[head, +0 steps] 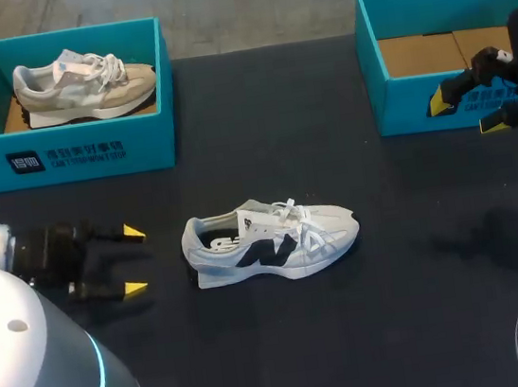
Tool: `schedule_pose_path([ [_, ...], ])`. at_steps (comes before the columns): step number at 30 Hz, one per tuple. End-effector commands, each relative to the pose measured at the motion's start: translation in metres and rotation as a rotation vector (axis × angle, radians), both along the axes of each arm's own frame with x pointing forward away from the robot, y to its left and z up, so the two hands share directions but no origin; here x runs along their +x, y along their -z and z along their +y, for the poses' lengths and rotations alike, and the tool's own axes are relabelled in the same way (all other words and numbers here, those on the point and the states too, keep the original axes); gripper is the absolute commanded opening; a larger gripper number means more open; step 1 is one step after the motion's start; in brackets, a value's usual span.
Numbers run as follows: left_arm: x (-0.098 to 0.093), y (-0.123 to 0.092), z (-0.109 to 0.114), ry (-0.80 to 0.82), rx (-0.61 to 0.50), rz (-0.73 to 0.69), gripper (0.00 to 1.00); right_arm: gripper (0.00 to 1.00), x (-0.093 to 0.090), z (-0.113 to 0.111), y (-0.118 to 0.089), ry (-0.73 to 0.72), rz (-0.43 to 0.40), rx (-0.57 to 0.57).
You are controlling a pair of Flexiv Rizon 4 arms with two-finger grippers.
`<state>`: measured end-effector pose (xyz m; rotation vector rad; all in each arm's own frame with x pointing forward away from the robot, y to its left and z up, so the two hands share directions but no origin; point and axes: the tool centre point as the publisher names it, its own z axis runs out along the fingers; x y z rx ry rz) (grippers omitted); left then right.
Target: Take the shoe out of the shoebox, open the shoe tongue, remove and reinsert the insole, then place the shoe into the shoebox
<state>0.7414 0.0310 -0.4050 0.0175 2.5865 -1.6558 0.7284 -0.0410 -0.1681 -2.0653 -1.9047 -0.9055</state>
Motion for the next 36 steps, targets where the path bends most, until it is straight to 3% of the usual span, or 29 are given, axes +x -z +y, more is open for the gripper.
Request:
schedule_pose_path([
  [1, 0.004, 0.002, -0.019, 0.002, 0.000, 0.002, 1.00, 1.00, 0.000, 0.001, 0.001, 0.002, 0.000, -0.002],
  [11, 0.004, 0.000, -0.059, 0.042, -0.005, 0.007, 1.00, 1.00, 0.000, 0.001, 0.001, 0.002, 0.000, -0.002],
  [36, 0.004, 0.014, -0.102, 0.076, 0.001, 0.047, 1.00, 1.00, 0.000, 0.001, 0.001, 0.002, 0.000, -0.002],
])
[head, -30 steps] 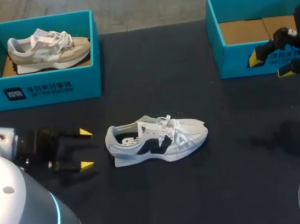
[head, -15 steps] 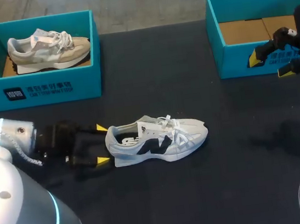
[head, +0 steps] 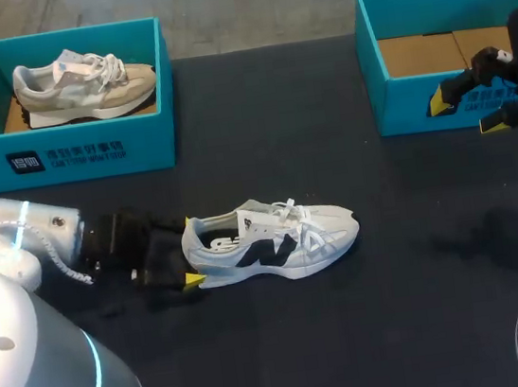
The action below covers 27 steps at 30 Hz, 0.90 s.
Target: Take the shoe out of the shoebox, open the shoe tongue, remove and reinsert the insole, then place the shoe into the shoebox
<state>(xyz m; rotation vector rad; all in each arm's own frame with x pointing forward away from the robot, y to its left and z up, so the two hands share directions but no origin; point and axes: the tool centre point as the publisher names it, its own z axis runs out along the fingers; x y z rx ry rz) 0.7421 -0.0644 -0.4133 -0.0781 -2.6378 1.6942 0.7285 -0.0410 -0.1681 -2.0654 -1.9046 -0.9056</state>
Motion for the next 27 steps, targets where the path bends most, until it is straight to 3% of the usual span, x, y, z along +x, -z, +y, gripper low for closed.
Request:
schedule_pose_path([
  [1, 0.0037, 0.0066, -0.0077, 0.002, 0.004, 0.005, 1.00, 1.00, 0.0001, 0.0010, 0.0008, 0.002, 0.000, -0.002],
  [8, 0.0065, 0.0126, -0.0127, -0.004, 0.005, 0.017, 1.00, 1.00, 0.0001, 0.0010, 0.0008, 0.002, 0.000, -0.002],
  [9, 0.0065, 0.0128, -0.0129, -0.004, 0.006, 0.018, 0.96, 1.00, 0.0001, 0.0010, 0.0008, 0.002, 0.000, -0.002],
  [10, 0.0062, 0.0134, -0.0137, -0.002, 0.007, 0.020, 0.69, 1.00, 0.0001, 0.0010, 0.0008, 0.002, 0.000, -0.002],
  [11, 0.0061, 0.0135, -0.0139, -0.002, 0.007, 0.022, 0.55, 1.00, 0.0001, 0.0010, 0.0008, 0.002, 0.000, -0.002],
  [12, 0.0060, 0.0136, -0.0140, -0.001, 0.008, 0.022, 0.49, 1.00, 0.0001, 0.0010, 0.0008, 0.002, 0.000, -0.002],
  [13, 0.0057, 0.0138, -0.0145, 0.002, 0.008, 0.025, 0.27, 1.00, 0.0001, 0.0010, 0.0008, 0.002, 0.000, -0.002],
  [14, 0.0055, 0.0138, -0.0146, 0.003, 0.008, 0.025, 0.15, 1.00, 0.0001, 0.0010, 0.0008, 0.002, 0.000, -0.002],
  [16, 0.0054, 0.0138, -0.0147, 0.006, 0.007, 0.027, 0.00, 1.00, 0.0001, 0.0010, 0.0008, 0.002, 0.000, -0.002],
  [27, 0.0052, 0.0146, -0.0144, 0.016, 0.014, 0.036, 0.00, 1.00, 0.0001, 0.0010, 0.0008, 0.002, 0.000, -0.002],
])
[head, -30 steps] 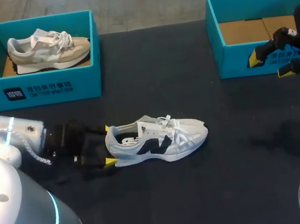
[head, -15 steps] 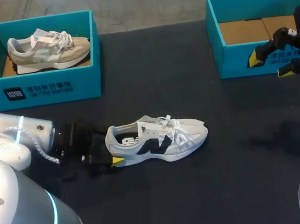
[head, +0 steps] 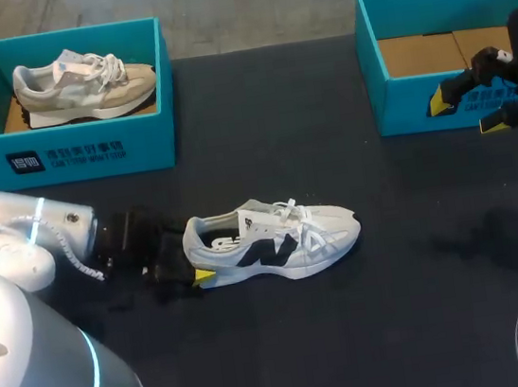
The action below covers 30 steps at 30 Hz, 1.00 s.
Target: Take the shoe out of the shoebox, open the shoe tongue, remove and reinsert the insole, then place the shoe into the shoebox
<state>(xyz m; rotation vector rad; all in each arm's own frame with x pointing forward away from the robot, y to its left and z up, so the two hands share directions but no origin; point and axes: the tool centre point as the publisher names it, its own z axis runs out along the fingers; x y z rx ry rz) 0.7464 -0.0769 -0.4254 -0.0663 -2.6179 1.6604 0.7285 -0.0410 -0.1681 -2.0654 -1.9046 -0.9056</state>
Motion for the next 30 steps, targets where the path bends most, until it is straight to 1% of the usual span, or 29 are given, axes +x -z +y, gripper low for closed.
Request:
schedule_pose_path([
  [1, 0.001, 0.002, -0.002, 0.003, 0.002, 0.002, 0.00, 1.00, 0.000, 0.001, 0.001, 0.002, 0.000, -0.002],
  [26, 0.001, 0.002, -0.002, 0.003, 0.002, 0.002, 0.00, 1.00, 0.000, 0.001, 0.001, 0.002, 0.000, -0.002],
  [29, 0.001, 0.002, -0.002, 0.003, 0.002, 0.002, 0.00, 1.00, 0.001, 0.008, 0.002, 0.007, 0.005, -0.015],
  [30, 0.001, 0.002, -0.002, 0.003, 0.002, 0.002, 0.00, 1.00, 0.002, 0.026, 0.004, 0.021, 0.015, -0.043],
])
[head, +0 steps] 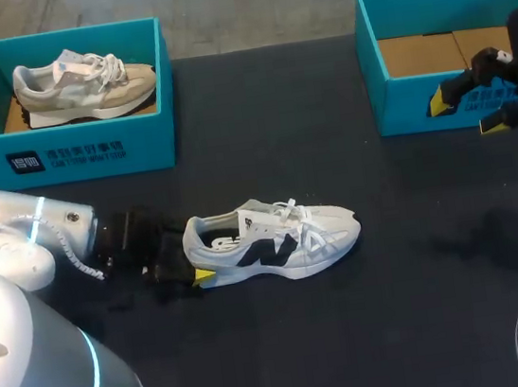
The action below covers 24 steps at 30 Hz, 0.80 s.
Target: Take the shoe out of the shoebox, open the shoe tongue, remove and reinsert the insole, then place the shoe into the shoebox
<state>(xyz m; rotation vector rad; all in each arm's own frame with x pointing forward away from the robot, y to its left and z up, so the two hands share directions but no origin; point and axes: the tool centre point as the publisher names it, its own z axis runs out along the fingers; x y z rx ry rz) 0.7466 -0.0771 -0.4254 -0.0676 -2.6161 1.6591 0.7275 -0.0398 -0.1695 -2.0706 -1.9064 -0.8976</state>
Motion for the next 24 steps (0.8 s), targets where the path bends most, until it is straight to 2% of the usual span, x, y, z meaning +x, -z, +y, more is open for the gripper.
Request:
schedule_pose_path([
  [1, 0.001, 0.002, -0.002, 0.002, 0.002, 0.001, 0.00, 1.00, 0.003, 0.025, 0.003, 0.020, 0.012, -0.038],
  [3, 0.001, 0.002, -0.002, 0.002, 0.002, 0.001, 0.00, 1.00, 0.003, 0.047, 0.005, 0.034, 0.016, -0.084],
  [11, 0.001, 0.002, -0.002, 0.002, 0.002, 0.001, 0.00, 1.00, 0.000, 0.094, 0.013, 0.071, 0.018, -0.156],
  [24, 0.001, 0.002, -0.002, 0.002, 0.002, 0.001, 0.00, 1.00, -0.001, 0.148, 0.035, 0.063, 0.054, -0.238],
])
